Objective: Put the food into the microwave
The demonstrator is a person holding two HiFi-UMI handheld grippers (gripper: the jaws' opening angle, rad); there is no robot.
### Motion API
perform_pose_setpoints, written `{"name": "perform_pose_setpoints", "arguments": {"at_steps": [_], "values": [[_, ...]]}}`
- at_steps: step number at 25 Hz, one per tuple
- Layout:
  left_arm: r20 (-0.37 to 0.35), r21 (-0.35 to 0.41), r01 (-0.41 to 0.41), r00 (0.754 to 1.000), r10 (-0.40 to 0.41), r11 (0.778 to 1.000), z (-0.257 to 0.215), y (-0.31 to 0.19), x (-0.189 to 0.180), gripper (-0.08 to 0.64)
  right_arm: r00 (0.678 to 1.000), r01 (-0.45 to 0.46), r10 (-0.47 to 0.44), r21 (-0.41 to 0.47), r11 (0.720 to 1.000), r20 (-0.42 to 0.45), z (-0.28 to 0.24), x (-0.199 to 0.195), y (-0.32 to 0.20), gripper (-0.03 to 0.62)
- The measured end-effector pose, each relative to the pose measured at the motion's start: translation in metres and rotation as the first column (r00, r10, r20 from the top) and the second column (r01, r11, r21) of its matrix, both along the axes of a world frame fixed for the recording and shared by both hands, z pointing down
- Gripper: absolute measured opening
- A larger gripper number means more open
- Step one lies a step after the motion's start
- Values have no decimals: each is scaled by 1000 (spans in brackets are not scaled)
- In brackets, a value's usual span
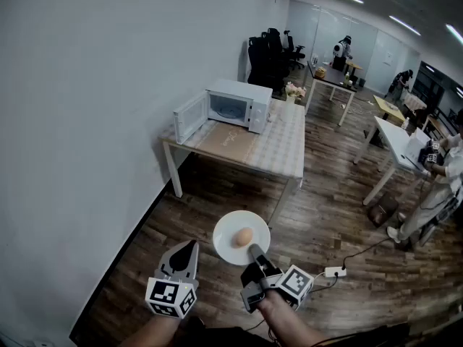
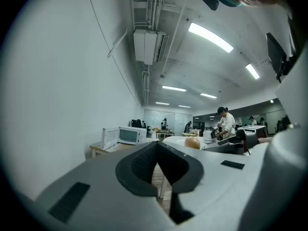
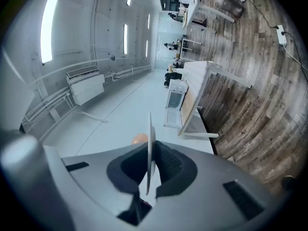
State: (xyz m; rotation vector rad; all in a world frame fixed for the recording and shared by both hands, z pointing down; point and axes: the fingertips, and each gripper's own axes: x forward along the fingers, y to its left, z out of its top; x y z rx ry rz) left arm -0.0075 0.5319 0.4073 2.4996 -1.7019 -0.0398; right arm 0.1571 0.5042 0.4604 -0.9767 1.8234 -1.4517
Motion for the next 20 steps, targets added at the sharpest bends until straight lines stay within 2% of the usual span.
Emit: {"name": "perform_pose_setpoints", "arguments": {"at_steps": [7,16,20], "values": [[8,-1,-30,1000,30,1000,0,-1,7,8,1000,-5,5,-9,1000,-24,5,2,-2,25],[5,1,-29,1000,29,1000,1,-3,-5,8,999,-44,44,13,999,-6,0,1,-5,25],[3,3,-35,999,35,999,1,-7,-14,8,998,-50,51,7,999,-25,0,-6,-13,25]]}}
